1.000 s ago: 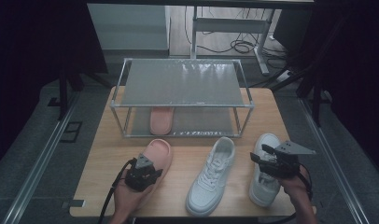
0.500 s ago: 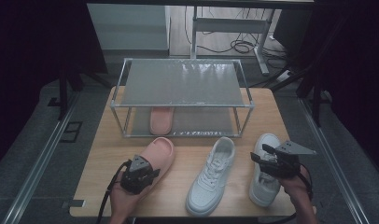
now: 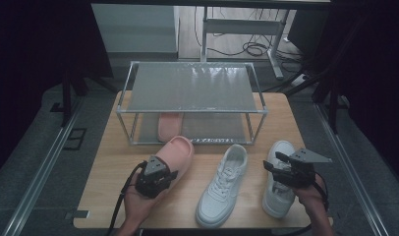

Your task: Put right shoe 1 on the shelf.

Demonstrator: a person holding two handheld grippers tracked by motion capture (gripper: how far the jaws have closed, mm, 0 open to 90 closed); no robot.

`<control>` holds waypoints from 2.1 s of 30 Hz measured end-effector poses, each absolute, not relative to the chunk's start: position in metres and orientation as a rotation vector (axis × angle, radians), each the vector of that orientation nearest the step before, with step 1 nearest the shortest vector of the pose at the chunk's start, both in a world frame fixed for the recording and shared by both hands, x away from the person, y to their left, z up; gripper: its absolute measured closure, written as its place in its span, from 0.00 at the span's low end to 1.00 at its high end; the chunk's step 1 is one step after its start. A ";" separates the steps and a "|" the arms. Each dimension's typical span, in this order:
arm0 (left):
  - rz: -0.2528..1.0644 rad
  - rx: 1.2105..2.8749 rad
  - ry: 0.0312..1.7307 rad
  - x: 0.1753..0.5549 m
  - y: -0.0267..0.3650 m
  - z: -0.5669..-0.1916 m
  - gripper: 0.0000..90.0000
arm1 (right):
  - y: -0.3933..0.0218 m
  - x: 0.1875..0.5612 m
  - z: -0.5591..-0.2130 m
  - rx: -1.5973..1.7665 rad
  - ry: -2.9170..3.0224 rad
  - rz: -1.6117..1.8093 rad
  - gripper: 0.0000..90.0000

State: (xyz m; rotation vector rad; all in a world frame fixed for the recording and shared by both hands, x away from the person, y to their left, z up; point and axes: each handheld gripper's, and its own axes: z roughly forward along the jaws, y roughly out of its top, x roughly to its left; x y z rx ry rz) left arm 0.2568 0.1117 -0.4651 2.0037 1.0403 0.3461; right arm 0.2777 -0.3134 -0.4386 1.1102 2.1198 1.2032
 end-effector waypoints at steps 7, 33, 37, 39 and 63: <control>0.350 1.977 1.026 0.286 0.087 -0.453 0.91 | -0.313 0.278 -0.439 1.110 2.122 1.202 0.45; 0.387 1.880 1.200 0.377 0.010 -0.468 0.92 | -0.309 0.276 -0.437 1.083 2.124 1.173 0.45; 0.383 1.872 1.242 0.387 0.009 -0.475 0.92 | -0.311 0.276 -0.437 1.090 2.119 1.175 0.45; 0.398 1.868 1.257 0.390 0.009 -0.478 0.92 | -0.312 0.276 -0.437 1.091 2.117 1.178 0.45; 0.465 1.813 1.372 0.425 -0.006 -0.500 0.91 | -0.312 0.275 -0.435 1.074 2.117 1.191 0.45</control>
